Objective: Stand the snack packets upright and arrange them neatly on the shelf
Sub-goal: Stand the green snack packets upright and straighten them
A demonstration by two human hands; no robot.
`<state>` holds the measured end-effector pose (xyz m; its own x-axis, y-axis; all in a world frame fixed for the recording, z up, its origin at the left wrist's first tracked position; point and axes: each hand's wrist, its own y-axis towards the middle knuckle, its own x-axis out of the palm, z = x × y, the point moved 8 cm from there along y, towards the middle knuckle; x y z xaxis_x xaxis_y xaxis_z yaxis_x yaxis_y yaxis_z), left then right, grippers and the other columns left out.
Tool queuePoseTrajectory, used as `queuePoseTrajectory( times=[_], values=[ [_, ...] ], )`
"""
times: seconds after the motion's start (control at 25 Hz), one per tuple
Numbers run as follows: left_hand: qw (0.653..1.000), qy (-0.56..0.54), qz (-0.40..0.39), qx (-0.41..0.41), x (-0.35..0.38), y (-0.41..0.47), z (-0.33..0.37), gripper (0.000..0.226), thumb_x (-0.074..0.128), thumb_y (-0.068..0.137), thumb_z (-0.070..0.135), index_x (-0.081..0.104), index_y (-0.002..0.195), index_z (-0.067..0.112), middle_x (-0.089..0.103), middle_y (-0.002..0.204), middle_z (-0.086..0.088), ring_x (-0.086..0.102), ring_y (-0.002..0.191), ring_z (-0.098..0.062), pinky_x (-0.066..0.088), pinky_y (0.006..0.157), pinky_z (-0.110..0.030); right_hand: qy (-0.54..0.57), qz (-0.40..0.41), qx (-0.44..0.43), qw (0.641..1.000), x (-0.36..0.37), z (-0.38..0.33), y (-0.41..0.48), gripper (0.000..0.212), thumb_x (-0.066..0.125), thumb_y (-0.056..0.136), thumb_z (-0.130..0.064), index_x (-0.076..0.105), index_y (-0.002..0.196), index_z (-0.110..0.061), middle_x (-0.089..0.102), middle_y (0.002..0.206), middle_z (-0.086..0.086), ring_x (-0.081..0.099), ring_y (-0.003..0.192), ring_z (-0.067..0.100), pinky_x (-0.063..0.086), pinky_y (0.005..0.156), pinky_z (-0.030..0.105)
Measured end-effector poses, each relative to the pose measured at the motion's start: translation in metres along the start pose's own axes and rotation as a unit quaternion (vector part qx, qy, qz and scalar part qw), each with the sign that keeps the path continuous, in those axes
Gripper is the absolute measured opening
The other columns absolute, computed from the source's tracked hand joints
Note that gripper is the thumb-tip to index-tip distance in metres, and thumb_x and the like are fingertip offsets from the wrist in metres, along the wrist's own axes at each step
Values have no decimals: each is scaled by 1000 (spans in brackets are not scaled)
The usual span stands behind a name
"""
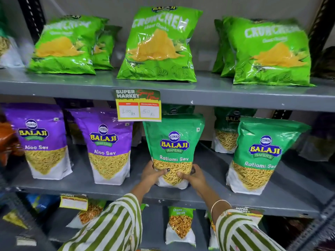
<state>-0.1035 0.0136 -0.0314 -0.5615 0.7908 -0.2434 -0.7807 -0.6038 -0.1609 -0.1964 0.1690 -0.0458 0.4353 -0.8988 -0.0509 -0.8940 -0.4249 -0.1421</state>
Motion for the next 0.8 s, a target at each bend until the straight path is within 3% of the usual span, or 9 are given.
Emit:
queuePoseTrajectory(
  times=[0.08, 0.2, 0.24, 0.32, 0.4, 0.52, 0.64, 0.68, 0.8],
  values=[
    [1000, -22, -6, 12, -9, -3, 9, 59, 75, 73, 14, 50, 125, 6, 61, 128, -12, 58, 115, -26, 46, 95, -34, 28, -13, 2, 1000, 4, -15, -10, 44, 74, 71, 2, 44, 102, -8, 61, 90, 0, 60, 82, 16, 52, 62, 18],
    [989, -130, 7, 64, -31, -1, 58, 46, 70, 78, 20, 54, 120, 7, 61, 129, -15, 61, 101, -21, 48, 91, -33, 143, -15, -36, 989, -4, -69, -10, 39, 67, 80, -6, 47, 113, -10, 65, 104, 7, 63, 92, 21, 52, 66, 23],
    [981, -176, 10, 74, -38, -2, 79, 42, 66, 81, 21, 55, 120, 8, 59, 131, -16, 61, 98, -20, 48, 89, -32, 178, -9, -52, 983, -10, -93, -7, 29, 64, 83, -10, 52, 109, -10, 68, 100, 6, 64, 93, 22, 50, 68, 25],
    [975, -211, 25, 71, -51, -3, 109, 48, 59, 87, 24, 49, 130, 6, 54, 137, -13, 56, 110, -21, 41, 91, -31, 213, 22, -60, 975, -21, -136, -2, 8, 63, 84, -16, 58, 90, -15, 71, 83, -2, 61, 77, 15, 45, 63, 26],
    [975, -206, 50, 67, -60, -5, 126, 53, 57, 88, 23, 43, 136, 4, 48, 142, -11, 48, 127, -25, 38, 96, -32, 209, 65, -55, 974, -30, -162, -1, 9, 66, 82, -14, 57, 81, -16, 67, 85, 3, 58, 71, 17, 51, 65, 36],
    [975, -203, 68, 64, -62, -4, 133, 51, 59, 87, 19, 46, 134, 5, 49, 143, -12, 48, 128, -27, 39, 96, -31, 194, 127, -66, 971, -39, -177, -5, 12, 66, 80, -5, 60, 92, -4, 62, 86, 6, 59, 77, 23, 50, 88, 46],
    [973, -219, 52, 59, -54, -5, 123, 58, 59, 86, 26, 39, 138, 10, 46, 145, -9, 45, 130, -25, 36, 93, -31, 168, 136, -87, 972, -40, -162, -4, 11, 70, 78, -13, 61, 82, -12, 66, 102, 12, 56, 96, 24, 48, 86, 40],
    [974, -220, 35, 50, -49, -7, 113, 62, 59, 86, 31, 35, 140, 12, 45, 145, -6, 44, 131, -24, 36, 95, -32, 159, 118, -87, 976, -38, -149, -2, 18, 73, 76, -18, 61, 88, -12, 66, 113, 15, 56, 101, 25, 48, 88, 40],
    [978, -200, -54, -33, -20, -13, 55, 66, 55, 87, 37, 25, 143, 18, 44, 144, -4, 43, 130, -23, 32, 101, -39, 149, 63, -33, 986, -30, -87, -2, 74, 79, 67, -34, 48, 127, -6, 54, 133, 9, 50, 122, 24, 42, 92, 35]
  ],
)
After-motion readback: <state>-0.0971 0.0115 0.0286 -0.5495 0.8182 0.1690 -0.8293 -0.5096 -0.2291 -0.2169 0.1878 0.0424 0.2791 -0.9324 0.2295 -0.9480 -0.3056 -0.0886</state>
